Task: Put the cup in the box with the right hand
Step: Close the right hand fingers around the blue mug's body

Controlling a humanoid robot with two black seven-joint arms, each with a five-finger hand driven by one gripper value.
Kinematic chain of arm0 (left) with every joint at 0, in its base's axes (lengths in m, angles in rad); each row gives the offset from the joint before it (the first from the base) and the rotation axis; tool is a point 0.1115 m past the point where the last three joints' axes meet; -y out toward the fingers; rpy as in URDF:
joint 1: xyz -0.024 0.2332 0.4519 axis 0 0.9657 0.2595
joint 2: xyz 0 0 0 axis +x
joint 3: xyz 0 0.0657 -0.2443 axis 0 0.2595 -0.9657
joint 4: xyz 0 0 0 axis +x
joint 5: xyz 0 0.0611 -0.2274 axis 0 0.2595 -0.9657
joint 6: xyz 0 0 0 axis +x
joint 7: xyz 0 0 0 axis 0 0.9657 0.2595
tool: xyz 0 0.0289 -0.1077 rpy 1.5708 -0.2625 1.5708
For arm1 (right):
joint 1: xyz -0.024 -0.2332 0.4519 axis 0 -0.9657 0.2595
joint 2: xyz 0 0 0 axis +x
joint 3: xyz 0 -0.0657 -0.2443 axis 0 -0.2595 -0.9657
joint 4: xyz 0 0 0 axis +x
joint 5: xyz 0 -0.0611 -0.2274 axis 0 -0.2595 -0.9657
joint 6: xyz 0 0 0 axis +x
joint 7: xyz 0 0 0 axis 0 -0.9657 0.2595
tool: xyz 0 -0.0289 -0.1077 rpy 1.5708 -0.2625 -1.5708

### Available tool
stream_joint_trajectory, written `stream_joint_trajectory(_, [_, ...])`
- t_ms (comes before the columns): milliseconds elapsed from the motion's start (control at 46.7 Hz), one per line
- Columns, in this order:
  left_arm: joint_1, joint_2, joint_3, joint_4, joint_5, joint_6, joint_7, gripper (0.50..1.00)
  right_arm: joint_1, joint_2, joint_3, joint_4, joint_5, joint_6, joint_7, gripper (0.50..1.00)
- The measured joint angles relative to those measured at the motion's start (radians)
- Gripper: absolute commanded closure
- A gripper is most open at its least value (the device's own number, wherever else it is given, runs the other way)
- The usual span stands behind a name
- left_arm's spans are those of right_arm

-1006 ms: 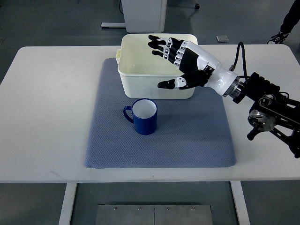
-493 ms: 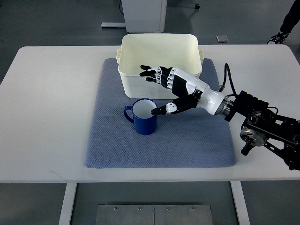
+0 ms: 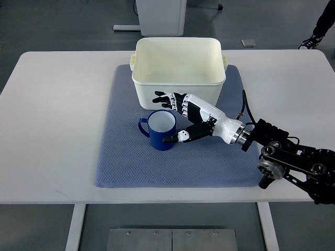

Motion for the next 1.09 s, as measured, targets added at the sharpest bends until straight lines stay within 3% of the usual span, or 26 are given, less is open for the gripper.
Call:
stream_joint_trajectory(707, [0.0, 0.0, 0.0, 0.0, 0.0, 0.0, 0.0, 0.5, -0.045, 0.11, 0.002, -0.088, 0.015, -0.141, -0.105, 0.5])
stream_joint_trajectory(1092, [0.0, 0.0, 0.0, 0.0, 0.0, 0.0, 0.0, 0.5, -0.054, 0.142, 0.011, -0.119, 0.018, -0.153, -0.143, 0.5])
